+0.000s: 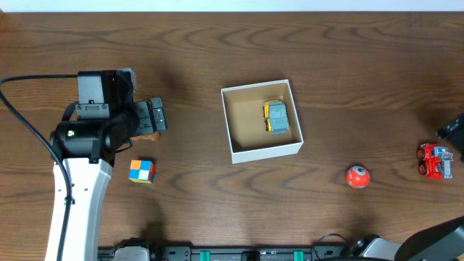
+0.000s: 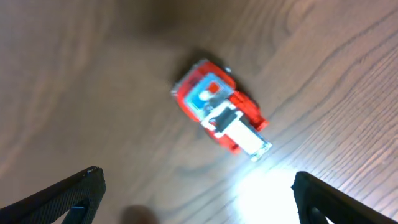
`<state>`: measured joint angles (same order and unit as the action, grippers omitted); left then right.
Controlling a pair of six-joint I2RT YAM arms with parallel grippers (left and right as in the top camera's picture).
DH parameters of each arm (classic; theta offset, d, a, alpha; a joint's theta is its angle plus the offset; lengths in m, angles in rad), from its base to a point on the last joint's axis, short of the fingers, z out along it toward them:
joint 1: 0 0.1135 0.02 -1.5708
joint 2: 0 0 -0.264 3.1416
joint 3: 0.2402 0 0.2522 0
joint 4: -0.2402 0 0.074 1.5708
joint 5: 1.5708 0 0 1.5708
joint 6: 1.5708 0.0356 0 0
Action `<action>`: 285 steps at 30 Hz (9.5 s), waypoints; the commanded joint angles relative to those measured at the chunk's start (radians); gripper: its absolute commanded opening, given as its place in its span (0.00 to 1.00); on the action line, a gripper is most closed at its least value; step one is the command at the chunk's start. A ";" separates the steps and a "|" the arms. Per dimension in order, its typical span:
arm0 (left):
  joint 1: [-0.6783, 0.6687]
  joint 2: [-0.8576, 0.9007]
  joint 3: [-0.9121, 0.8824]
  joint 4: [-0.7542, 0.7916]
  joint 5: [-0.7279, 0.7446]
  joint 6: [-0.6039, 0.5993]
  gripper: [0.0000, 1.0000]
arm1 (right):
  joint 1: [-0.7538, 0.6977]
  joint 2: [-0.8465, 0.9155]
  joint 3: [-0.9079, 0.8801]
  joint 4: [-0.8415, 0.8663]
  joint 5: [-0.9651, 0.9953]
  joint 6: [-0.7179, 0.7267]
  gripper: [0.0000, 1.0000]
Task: Pack container
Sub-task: 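Reach right gripper to the red-grey toy truck and grasp it, then carry the red truck with right gripper into the box, then lower red truck beside yellow truck and push it into place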
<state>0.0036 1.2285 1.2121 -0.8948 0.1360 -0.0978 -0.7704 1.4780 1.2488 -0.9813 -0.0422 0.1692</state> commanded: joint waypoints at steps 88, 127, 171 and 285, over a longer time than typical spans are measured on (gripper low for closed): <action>0.000 0.000 0.018 -0.020 0.010 -0.001 0.98 | 0.245 0.093 -0.022 0.253 0.002 -0.293 0.01; 0.000 0.000 0.018 -0.021 0.010 -0.002 0.98 | 1.353 -0.053 0.080 0.276 0.196 0.158 0.01; 0.000 0.000 0.018 -0.025 0.010 -0.002 0.98 | 1.371 0.381 0.080 0.432 0.174 0.352 0.01; 0.000 0.000 0.018 -0.025 0.010 -0.001 0.98 | 1.439 0.512 0.164 0.518 0.361 0.126 0.02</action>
<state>0.0036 1.2285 1.2121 -0.9165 0.1360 -0.0978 0.6662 1.9854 1.4086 -0.4545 0.2592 0.2539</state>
